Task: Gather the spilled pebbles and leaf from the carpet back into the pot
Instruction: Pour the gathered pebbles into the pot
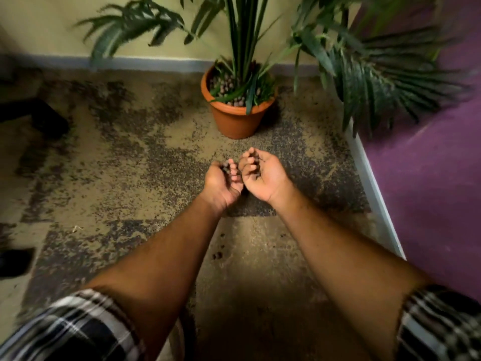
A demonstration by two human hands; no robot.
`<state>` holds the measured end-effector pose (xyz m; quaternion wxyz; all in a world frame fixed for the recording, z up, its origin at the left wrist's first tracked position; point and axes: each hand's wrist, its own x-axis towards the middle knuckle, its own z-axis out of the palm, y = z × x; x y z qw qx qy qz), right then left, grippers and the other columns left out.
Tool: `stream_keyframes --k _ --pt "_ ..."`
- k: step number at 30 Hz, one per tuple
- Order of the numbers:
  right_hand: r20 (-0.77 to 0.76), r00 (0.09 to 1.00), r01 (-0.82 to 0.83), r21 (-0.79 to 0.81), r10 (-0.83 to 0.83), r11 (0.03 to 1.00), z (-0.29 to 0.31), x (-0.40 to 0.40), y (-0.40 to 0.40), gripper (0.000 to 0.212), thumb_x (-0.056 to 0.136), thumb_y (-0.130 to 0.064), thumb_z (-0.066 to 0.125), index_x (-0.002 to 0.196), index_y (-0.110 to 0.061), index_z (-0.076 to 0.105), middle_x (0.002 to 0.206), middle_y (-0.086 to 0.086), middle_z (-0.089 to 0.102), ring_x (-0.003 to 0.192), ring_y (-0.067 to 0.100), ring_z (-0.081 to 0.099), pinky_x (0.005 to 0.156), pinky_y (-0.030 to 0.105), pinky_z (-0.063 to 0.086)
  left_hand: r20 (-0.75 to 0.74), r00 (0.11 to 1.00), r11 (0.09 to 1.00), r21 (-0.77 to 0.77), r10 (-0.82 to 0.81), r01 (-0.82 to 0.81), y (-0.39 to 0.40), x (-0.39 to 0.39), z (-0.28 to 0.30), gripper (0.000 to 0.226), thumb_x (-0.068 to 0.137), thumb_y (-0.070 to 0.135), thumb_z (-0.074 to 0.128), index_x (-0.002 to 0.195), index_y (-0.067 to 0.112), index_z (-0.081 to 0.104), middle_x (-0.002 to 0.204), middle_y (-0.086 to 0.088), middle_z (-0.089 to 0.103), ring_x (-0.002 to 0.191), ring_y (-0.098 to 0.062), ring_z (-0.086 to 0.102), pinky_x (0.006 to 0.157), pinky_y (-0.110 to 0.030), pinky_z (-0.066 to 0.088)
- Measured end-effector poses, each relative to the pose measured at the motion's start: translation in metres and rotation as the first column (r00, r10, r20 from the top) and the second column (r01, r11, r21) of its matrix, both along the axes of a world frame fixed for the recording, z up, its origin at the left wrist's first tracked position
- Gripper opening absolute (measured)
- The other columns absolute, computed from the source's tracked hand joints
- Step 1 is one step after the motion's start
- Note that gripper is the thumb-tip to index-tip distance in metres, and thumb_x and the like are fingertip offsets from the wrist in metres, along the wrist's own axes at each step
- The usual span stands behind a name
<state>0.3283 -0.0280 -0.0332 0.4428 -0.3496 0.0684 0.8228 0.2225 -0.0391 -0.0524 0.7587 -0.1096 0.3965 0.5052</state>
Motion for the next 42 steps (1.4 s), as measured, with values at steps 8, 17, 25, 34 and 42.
stream_keyframes --k 8,17,25,34,42 --pt "0.026 0.897 0.439 -0.175 -0.441 0.881 0.029 -0.032 0.02 0.035 0.106 -0.014 0.027 0.092 -0.015 0.059 0.088 0.008 0.059 0.091 0.02 0.065 0.067 0.026 0.061 -0.107 0.982 0.985 -0.056 0.156 -0.163 0.034 -0.006 0.049 0.039 0.103 0.019 0.029 0.078 0.012 0.059 0.07 -0.004 0.056 0.062 -0.012 0.056 0.046 -0.018 0.055" --pt "0.005 0.897 0.441 -0.042 -0.441 0.897 0.109 -0.045 0.057 0.056 0.106 -0.022 0.013 0.152 -0.005 0.039 0.161 0.015 0.038 0.15 0.025 0.037 0.123 0.036 0.03 -0.227 0.962 0.988 0.033 0.153 -0.15 0.078 -0.013 0.132 0.042 0.103 0.025 0.02 0.075 0.012 0.048 0.07 -0.003 0.043 0.052 -0.012 0.044 0.047 -0.019 0.042" --pt "0.165 0.901 0.412 -0.037 -0.401 0.91 0.147 -0.06 0.109 0.031 0.1 -0.03 0.041 0.114 -0.006 0.054 0.113 0.015 0.056 0.103 0.028 0.055 0.096 0.037 0.045 -0.334 0.942 0.995 0.1 0.018 0.017 0.118 -0.027 0.185 0.046 0.106 0.024 0.021 0.074 0.003 0.046 0.071 -0.012 0.05 0.065 -0.01 0.042 0.075 -0.024 0.053" --pt "0.167 0.922 0.357 -0.018 -0.349 0.934 0.162 -0.051 0.118 0.065 0.098 -0.045 0.04 0.155 -0.013 0.034 0.16 0.015 0.033 0.146 0.037 0.032 0.125 0.049 0.021 -0.131 0.989 0.976 0.196 -0.07 0.095 0.125 -0.053 0.174 0.065 0.108 0.042 0.024 0.149 -0.008 0.031 0.142 -0.035 0.046 0.133 -0.046 0.047 0.112 -0.054 0.036" --pt "0.096 0.94 0.325 0.048 -0.329 0.944 0.155 -0.036 0.124 0.071 0.101 -0.047 0.033 0.161 -0.011 0.018 0.167 0.018 0.018 0.154 0.04 0.017 0.127 0.053 0.011 -0.254 0.964 0.975 0.178 -0.081 0.129 0.146 -0.079 0.136 0.066 0.107 0.044 0.021 0.154 -0.002 0.026 0.155 -0.029 0.033 0.143 -0.039 0.035 0.114 -0.047 0.033"
